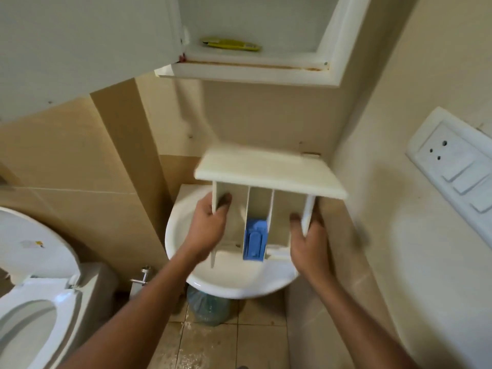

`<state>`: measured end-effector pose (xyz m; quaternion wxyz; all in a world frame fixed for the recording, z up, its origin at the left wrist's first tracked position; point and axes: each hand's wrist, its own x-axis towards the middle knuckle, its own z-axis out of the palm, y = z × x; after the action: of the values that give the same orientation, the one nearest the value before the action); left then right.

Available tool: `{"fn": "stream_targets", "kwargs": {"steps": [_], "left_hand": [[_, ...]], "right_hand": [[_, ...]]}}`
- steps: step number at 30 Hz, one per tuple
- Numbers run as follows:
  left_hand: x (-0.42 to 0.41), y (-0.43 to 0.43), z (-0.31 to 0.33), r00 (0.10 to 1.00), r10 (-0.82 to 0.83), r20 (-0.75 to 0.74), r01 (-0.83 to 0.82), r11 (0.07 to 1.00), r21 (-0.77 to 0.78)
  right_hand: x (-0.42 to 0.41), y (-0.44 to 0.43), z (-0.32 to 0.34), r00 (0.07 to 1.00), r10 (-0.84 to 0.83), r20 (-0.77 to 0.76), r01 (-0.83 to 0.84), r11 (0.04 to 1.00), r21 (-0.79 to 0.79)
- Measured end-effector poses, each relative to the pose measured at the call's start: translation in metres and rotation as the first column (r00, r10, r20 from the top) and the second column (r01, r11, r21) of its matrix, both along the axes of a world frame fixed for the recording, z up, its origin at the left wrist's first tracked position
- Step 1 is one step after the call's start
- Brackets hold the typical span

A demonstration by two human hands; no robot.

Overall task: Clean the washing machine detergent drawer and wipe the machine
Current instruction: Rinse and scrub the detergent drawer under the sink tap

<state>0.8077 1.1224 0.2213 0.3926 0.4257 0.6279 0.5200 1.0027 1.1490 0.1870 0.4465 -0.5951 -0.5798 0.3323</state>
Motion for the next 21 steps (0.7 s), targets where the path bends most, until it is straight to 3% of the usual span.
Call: {"fn": "stream_targets", "kwargs": {"steps": [1, 3, 4, 6, 9, 11, 12, 14, 16, 17, 18, 19, 20, 21], "left_hand": [[0.002, -0.001, -0.025, 1.0, 0.001, -0.007, -0.002, 0.989, -0.146], [0.003, -0.008, -0.071, 1.0, 0.009, 0.006, -0.005, 0.861, -0.509], [0.002, -0.011, -0.086, 0.999, 0.03, 0.011, -0.016, 0.775, -0.631], [-0.003, -0.021, -0.102, 0.999, 0.045, 0.028, -0.012, 0.715, -0.699], [-0.007, -0.02, -0.081, 0.999, 0.03, 0.012, -0.021, 0.891, -0.453], [-0.006, -0.014, -0.05, 0.995, 0.063, -0.082, -0.074, 0.989, -0.126], [-0.005, -0.012, -0.033, 0.987, 0.097, -0.126, -0.093, 0.995, 0.038], [-0.003, -0.01, -0.017, 0.97, 0.157, -0.185, -0.107, 0.962, 0.252], [-0.001, -0.007, -0.028, 0.951, 0.218, -0.222, -0.168, 0.96, 0.223], [-0.002, -0.004, -0.042, 0.947, 0.214, -0.238, -0.194, 0.975, 0.106], [-0.004, 0.001, -0.057, 0.953, 0.169, -0.252, -0.194, 0.978, -0.076], [-0.007, 0.003, -0.073, 0.957, 0.085, -0.277, -0.169, 0.94, -0.296], [-0.011, 0.003, -0.089, 0.957, -0.02, -0.289, -0.133, 0.857, -0.498], [-0.015, 0.001, -0.103, 0.954, -0.107, -0.278, -0.098, 0.767, -0.634]], "right_hand": [[0.0, 0.001, -0.027, 0.999, 0.047, 0.006, -0.044, 0.972, -0.231], [0.003, 0.0, -0.065, 0.981, 0.192, -0.021, -0.156, 0.727, -0.668], [0.004, -0.002, -0.076, 0.969, 0.247, -0.028, -0.178, 0.607, -0.774], [0.004, -0.008, -0.082, 0.952, 0.304, 0.017, -0.165, 0.563, -0.81], [-0.001, -0.002, -0.062, 0.968, 0.249, 0.032, -0.178, 0.771, -0.612], [-0.002, 0.007, -0.029, 0.982, 0.187, 0.01, -0.173, 0.928, -0.329], [-0.003, 0.006, -0.009, 0.988, 0.152, -0.016, -0.153, 0.978, -0.145], [-0.004, -0.002, 0.015, 0.997, 0.081, -0.02, -0.075, 0.977, 0.2], [-0.007, -0.007, 0.002, 0.999, -0.026, 0.042, 0.013, 0.954, 0.3], [-0.009, -0.007, -0.016, 0.998, -0.046, 0.049, 0.035, 0.981, 0.192], [-0.012, -0.005, -0.03, 1.0, 0.005, -0.003, -0.005, 0.998, -0.065], [-0.013, -0.004, -0.045, 0.995, 0.075, -0.059, -0.092, 0.918, -0.386], [-0.012, -0.005, -0.056, 0.988, 0.132, -0.073, -0.149, 0.754, -0.639], [-0.01, -0.007, -0.063, 0.977, 0.202, -0.062, -0.176, 0.614, -0.77]]}}
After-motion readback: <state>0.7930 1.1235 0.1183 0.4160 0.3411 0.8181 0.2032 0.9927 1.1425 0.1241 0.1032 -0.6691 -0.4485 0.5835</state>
